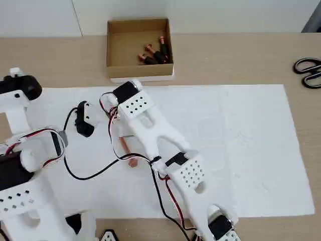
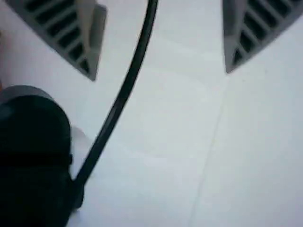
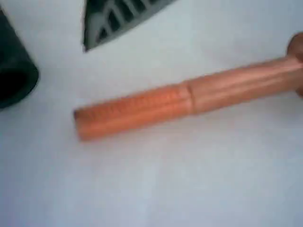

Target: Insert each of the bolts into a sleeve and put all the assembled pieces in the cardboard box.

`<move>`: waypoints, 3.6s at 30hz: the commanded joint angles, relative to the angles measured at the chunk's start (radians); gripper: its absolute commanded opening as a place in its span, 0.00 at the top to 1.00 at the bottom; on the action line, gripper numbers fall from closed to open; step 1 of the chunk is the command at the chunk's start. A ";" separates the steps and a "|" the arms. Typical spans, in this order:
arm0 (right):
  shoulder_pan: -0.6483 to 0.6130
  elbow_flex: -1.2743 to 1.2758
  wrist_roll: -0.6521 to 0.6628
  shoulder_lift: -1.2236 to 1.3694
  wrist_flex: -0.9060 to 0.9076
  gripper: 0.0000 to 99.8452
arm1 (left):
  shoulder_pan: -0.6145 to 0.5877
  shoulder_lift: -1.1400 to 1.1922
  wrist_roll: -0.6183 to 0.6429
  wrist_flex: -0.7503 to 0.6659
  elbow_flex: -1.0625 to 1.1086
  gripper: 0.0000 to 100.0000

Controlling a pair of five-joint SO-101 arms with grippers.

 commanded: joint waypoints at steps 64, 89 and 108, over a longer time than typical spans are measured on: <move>0.378 -0.044 -1.040 -0.260 0.050 1.00 | 0.206 0.081 -0.109 -0.089 -0.004 0.83; 0.452 0.278 -1.016 -0.722 0.044 1.00 | 0.571 1.000 0.522 -0.167 -0.191 0.83; 0.447 0.278 -1.017 -0.723 0.042 1.00 | 0.586 1.131 0.568 -0.166 -0.194 1.00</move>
